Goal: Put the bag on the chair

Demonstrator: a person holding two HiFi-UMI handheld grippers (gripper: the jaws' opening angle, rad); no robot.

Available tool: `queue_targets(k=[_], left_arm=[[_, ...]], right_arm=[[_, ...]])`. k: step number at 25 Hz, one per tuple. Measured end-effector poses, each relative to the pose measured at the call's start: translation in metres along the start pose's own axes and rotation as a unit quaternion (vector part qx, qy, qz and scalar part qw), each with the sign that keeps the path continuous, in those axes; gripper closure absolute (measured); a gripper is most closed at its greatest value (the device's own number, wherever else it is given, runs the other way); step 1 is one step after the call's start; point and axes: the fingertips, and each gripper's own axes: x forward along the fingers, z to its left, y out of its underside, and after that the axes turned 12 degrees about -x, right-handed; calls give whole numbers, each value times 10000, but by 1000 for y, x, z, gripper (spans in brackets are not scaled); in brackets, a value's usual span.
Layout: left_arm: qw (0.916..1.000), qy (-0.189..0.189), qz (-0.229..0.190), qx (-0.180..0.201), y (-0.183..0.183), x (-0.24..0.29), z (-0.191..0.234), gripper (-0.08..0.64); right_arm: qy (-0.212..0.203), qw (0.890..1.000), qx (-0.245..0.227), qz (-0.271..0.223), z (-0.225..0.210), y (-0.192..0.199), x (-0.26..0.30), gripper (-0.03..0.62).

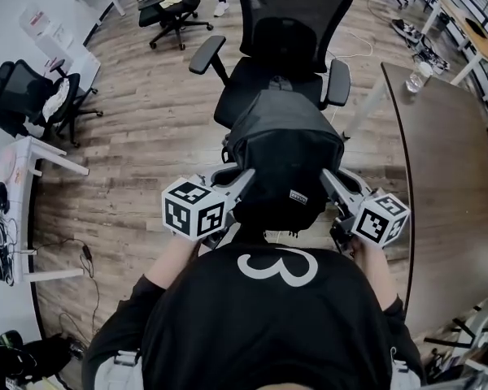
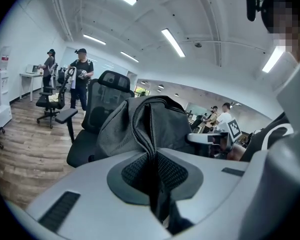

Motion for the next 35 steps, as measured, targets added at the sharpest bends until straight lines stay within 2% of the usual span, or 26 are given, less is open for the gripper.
queue_targets(k=[16,28,35], left_arm=[[9987,124,490,113,-138,85,135,517],[9975,267,643,135,-196,128,209,517],[9976,372,549,173,-211,144,226,517]], right_arm=[[395,9984,398,60,-94,-63,164,526],[590,9972,436,149,-138,-85,246,526],[701,9970,308,110,-149,-91,262,526]])
